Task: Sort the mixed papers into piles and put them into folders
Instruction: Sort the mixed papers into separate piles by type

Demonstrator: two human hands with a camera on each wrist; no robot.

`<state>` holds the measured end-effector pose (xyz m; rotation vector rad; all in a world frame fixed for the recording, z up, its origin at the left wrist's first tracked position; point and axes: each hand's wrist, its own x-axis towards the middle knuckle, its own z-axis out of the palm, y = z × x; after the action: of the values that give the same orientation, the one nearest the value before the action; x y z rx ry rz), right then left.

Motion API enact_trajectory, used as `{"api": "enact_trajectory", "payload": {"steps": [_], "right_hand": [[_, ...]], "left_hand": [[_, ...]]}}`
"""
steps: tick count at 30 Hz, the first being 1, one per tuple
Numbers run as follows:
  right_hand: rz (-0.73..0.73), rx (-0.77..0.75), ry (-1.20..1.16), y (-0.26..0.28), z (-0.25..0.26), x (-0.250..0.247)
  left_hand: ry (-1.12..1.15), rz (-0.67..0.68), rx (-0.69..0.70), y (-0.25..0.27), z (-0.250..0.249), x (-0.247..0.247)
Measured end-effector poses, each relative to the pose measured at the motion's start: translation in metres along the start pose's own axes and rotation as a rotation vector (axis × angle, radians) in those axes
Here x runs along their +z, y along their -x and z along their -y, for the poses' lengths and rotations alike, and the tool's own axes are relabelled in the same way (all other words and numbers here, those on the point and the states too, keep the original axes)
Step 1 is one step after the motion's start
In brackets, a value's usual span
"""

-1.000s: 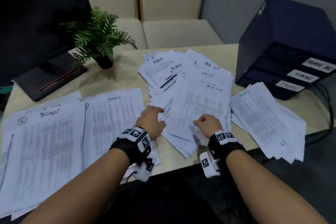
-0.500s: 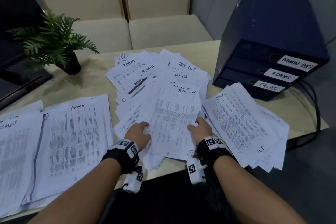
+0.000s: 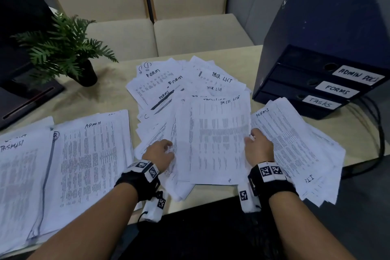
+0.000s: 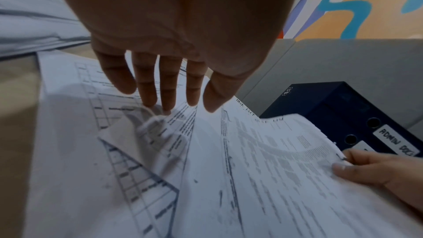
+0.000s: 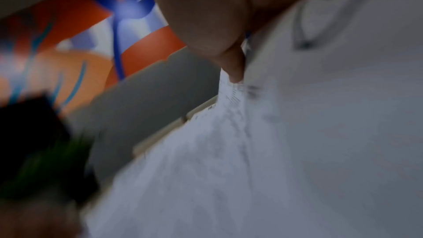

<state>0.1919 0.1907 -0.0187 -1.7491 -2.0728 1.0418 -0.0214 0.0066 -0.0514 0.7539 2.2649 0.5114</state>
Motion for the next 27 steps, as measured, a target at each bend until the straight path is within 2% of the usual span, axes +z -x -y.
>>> {"api": "enact_trajectory", "payload": {"steps": [3, 5, 7, 12, 14, 17, 18, 20, 23, 25, 27], "right_hand": [[0.054, -0.063, -0.281, 0.007, 0.005, -0.006], [0.149, -0.099, -0.379, 0.013, 0.012, -0.001], [0.260, -0.068, -0.482, 0.018, 0.016, 0.009], [0.475, 0.016, -0.711, 0.022, 0.021, 0.029], [0.429, 0.006, -0.632, 0.018, 0.019, 0.035], [0.263, -0.002, -0.080, 0.004, 0.014, 0.042], [0.250, 0.010, 0.067, 0.001, 0.010, 0.046], [0.266, 0.033, 0.180, 0.002, 0.012, 0.053], [0.305, -0.015, 0.261, 0.006, 0.019, 0.071], [0.207, -0.017, 0.373, 0.005, 0.023, 0.077], [0.096, 0.057, 0.436, 0.002, 0.024, 0.076]], "left_hand": [[0.167, -0.015, -0.020, 0.002, -0.004, -0.002], [0.349, -0.015, -0.042, 0.004, -0.008, -0.004], [0.512, -0.007, -0.067, 0.004, -0.009, -0.007], [0.520, -0.051, -0.092, 0.002, 0.003, -0.009], [0.483, -0.104, -0.117, 0.000, 0.011, -0.012], [0.371, -0.197, -0.163, 0.002, 0.026, -0.024], [0.353, -0.224, -0.176, 0.004, 0.031, -0.027], [0.366, -0.256, -0.193, 0.010, 0.038, -0.034], [0.373, -0.258, -0.202, 0.016, 0.046, -0.036], [0.385, -0.245, -0.203, 0.017, 0.050, -0.034], [0.401, -0.245, -0.194, 0.018, 0.049, -0.032]]}}
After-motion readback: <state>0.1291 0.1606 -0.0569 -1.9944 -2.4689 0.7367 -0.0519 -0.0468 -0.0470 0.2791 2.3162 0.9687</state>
